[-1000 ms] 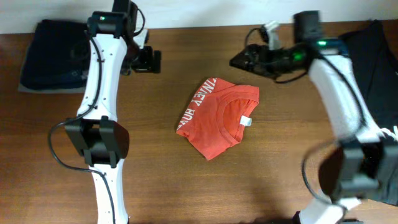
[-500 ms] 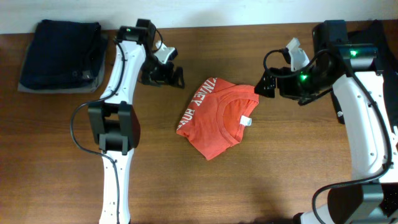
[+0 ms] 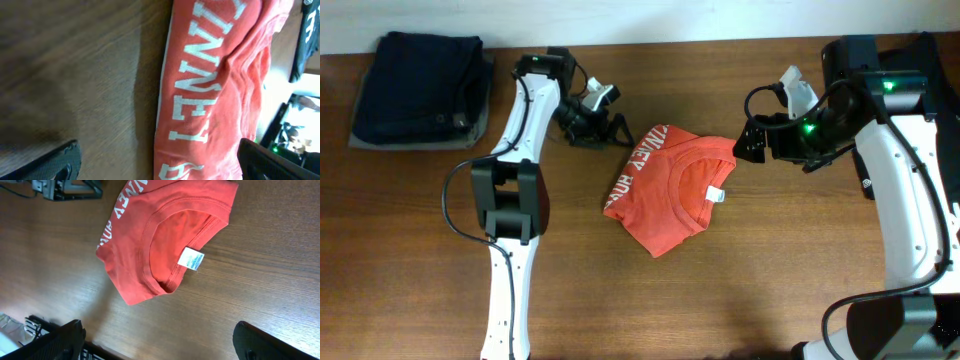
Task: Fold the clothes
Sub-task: 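Move the left gripper to the shirt's upper-left edge and grasp it, then lift the folded red shirt with the left gripper and carry it left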
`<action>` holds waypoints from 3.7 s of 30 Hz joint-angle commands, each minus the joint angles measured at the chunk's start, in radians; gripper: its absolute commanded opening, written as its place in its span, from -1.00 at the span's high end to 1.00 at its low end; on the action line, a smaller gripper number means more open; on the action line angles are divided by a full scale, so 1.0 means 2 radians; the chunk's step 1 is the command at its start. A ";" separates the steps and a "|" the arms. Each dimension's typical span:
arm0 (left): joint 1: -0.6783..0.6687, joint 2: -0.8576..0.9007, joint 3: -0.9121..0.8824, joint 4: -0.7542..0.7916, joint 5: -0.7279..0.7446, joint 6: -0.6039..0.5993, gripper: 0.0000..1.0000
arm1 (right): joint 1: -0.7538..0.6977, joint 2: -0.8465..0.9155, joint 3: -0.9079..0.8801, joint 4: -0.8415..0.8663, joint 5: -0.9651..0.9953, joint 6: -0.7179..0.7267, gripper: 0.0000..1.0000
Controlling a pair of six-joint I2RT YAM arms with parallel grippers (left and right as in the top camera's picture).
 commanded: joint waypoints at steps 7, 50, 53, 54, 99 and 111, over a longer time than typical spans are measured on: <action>-0.007 0.044 0.001 -0.024 0.019 0.012 -0.98 | -0.003 -0.011 -0.001 -0.001 0.006 -0.005 -0.98; -0.108 0.070 0.002 0.036 0.019 -0.010 0.99 | -0.004 -0.011 -0.001 -0.002 0.006 -0.005 -0.98; -0.102 0.070 0.003 0.065 0.018 -0.029 0.99 | -0.004 -0.011 -0.001 -0.002 0.006 -0.005 -0.98; -0.100 0.070 0.005 0.074 0.016 -0.028 1.00 | -0.004 -0.011 -0.001 -0.002 0.006 -0.005 -0.98; 0.155 0.064 0.320 0.118 -0.210 -0.069 0.97 | -0.004 -0.011 -0.002 -0.016 0.006 -0.014 -0.98; 0.196 0.031 0.320 0.135 -0.217 -0.070 0.90 | -0.003 -0.011 -0.002 -0.021 0.006 -0.014 -0.97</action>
